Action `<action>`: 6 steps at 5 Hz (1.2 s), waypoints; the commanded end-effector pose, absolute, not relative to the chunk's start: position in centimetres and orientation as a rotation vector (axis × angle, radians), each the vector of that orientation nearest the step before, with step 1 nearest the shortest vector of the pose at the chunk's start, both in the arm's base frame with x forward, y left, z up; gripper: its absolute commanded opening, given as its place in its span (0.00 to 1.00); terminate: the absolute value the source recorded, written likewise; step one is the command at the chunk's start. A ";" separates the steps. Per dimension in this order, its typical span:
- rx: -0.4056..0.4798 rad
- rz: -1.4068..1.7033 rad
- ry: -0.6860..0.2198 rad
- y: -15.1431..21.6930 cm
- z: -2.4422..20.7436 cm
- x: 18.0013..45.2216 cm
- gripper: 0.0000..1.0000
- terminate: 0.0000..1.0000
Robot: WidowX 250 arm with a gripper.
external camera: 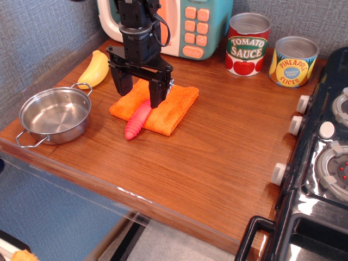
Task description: Move the pan to the right of the orange pad
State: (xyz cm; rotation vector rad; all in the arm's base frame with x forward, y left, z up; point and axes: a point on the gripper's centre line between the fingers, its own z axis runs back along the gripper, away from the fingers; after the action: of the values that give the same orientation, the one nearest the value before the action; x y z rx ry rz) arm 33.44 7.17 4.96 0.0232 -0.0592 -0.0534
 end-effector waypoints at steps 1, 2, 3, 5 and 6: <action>0.023 -0.053 -0.059 7.2 5.0 33.4 1.00 0.00; 0.010 -0.023 -0.082 8.6 6.1 32.8 1.00 0.00; 0.002 -0.021 -0.100 10.0 7.0 31.4 1.00 0.00; 0.027 0.009 -0.114 12.7 7.5 28.3 1.00 0.00; 0.037 0.033 -0.075 13.8 6.2 27.6 1.00 0.00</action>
State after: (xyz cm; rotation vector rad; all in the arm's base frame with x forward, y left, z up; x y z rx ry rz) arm 27.61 13.40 5.21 0.0216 -0.0492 0.0300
